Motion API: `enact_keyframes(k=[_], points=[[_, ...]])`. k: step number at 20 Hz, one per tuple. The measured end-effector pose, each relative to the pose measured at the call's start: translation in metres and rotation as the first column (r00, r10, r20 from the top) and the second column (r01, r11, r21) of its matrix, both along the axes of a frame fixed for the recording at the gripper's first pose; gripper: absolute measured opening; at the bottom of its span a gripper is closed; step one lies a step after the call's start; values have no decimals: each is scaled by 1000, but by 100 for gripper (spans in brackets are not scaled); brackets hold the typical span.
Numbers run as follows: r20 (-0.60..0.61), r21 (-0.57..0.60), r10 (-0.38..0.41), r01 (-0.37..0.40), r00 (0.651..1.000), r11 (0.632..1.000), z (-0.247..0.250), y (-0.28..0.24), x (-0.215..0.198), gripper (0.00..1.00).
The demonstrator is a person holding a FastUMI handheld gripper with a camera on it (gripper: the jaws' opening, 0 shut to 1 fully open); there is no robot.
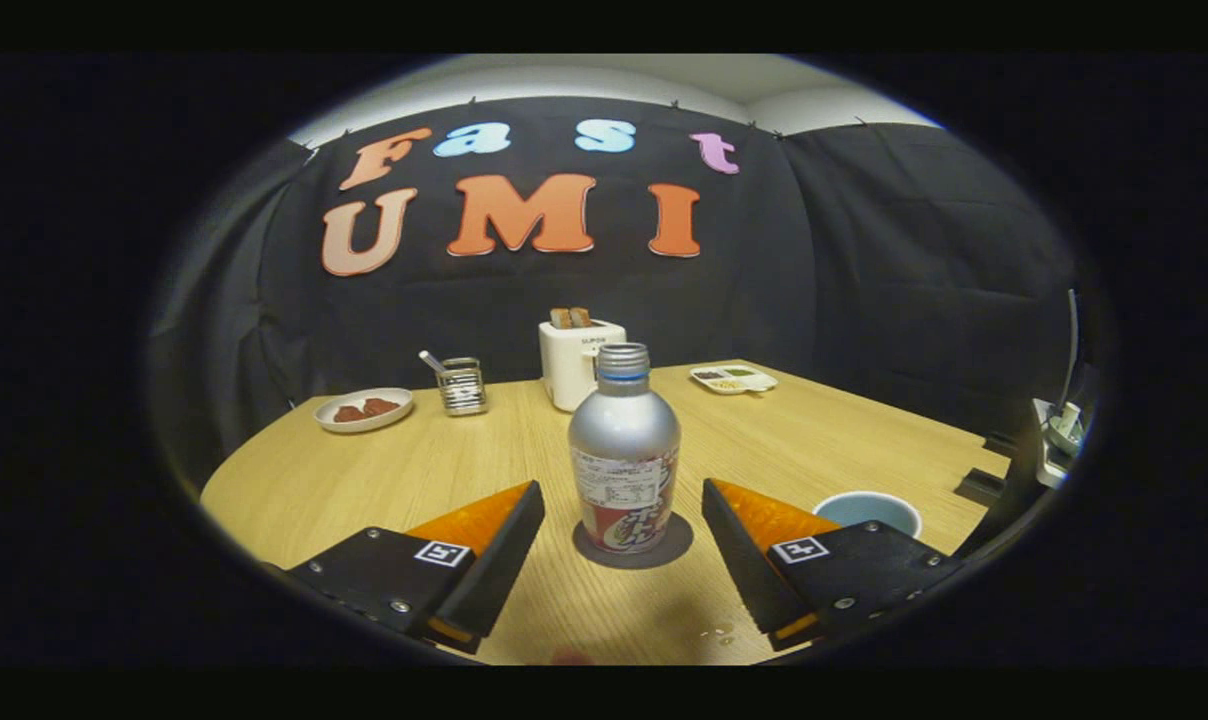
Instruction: Take the bottle from table, then pour the juice into the cup, finally place the bottle on the coaster
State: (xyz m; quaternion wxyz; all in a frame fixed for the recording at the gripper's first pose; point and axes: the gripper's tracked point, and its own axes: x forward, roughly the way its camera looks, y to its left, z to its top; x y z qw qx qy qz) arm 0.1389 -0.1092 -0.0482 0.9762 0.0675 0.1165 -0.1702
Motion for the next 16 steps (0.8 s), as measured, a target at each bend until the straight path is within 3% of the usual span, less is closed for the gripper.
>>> enact_keyframes(k=[5,8,16], points=[[95,-19,117,-115,989,993,51,43,-60,97],[168,-31,223,-221,960,975,82,74,-94,97],[141,-99,269,-257,953,961,84,90,-135,97]])
